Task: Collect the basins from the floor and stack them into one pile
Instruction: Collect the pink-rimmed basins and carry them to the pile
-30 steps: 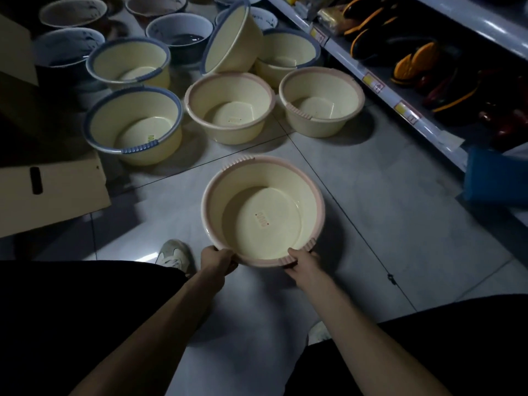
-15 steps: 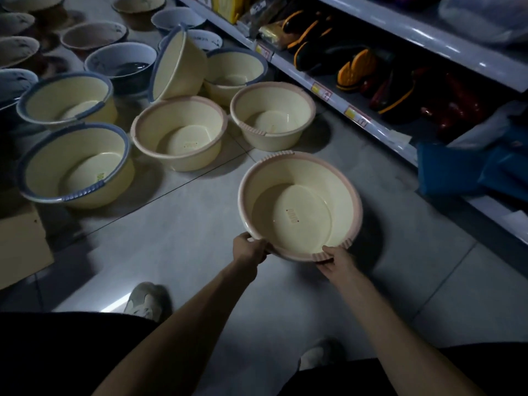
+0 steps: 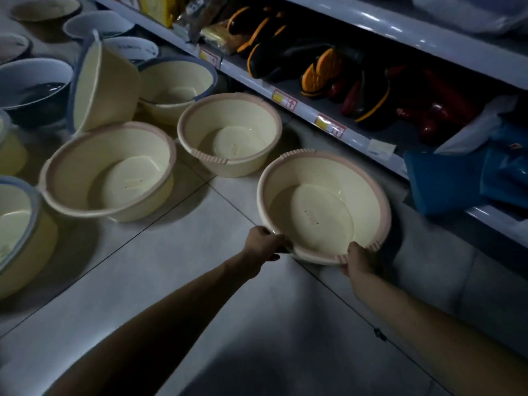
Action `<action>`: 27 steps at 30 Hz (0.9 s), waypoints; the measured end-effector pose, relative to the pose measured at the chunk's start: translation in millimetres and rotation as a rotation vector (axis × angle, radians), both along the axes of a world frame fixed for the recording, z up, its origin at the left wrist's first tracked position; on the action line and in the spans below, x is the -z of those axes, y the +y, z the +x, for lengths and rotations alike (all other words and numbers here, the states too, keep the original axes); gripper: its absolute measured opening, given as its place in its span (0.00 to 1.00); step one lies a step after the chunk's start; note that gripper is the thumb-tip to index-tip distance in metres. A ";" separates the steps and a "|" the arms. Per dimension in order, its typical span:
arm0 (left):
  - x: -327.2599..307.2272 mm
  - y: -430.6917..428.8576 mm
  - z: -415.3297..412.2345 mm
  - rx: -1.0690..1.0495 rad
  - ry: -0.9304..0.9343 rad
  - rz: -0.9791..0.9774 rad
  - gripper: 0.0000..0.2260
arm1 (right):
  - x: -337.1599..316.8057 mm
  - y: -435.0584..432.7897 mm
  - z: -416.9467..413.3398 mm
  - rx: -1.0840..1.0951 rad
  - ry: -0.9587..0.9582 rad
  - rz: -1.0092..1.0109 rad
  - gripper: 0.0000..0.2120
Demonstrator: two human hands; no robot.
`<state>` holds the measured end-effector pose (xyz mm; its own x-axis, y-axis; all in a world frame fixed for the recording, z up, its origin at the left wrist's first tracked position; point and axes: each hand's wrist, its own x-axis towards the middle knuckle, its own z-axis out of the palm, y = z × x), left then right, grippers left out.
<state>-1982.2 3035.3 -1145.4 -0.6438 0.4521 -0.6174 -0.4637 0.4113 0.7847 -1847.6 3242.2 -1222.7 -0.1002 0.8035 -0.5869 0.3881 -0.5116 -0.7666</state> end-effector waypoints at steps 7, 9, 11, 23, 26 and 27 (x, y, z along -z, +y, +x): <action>19.7 13.1 -59.1 0.302 0.009 -0.054 0.12 | -63.9 -24.9 -17.2 -0.191 -0.057 0.000 0.07; 19.6 13.4 -70.1 0.373 0.042 -0.089 0.13 | -63.5 -18.9 -17.8 -0.249 -0.112 -0.035 0.13; 17.5 11.6 -76.4 0.441 0.074 -0.127 0.12 | -65.4 -17.3 -16.6 -0.309 -0.188 -0.100 0.21; -35.2 -26.2 -117.5 0.709 0.344 -0.409 0.17 | -130.7 -41.4 -54.7 -0.998 -0.669 -0.340 0.30; -58.4 -38.7 -130.9 0.655 0.424 -0.476 0.17 | -144.8 -78.1 -101.4 -1.156 -0.604 -0.208 0.20; -66.7 -44.3 -133.8 0.640 0.440 -0.494 0.17 | -150.2 -88.7 -114.9 -1.212 -0.578 -0.164 0.19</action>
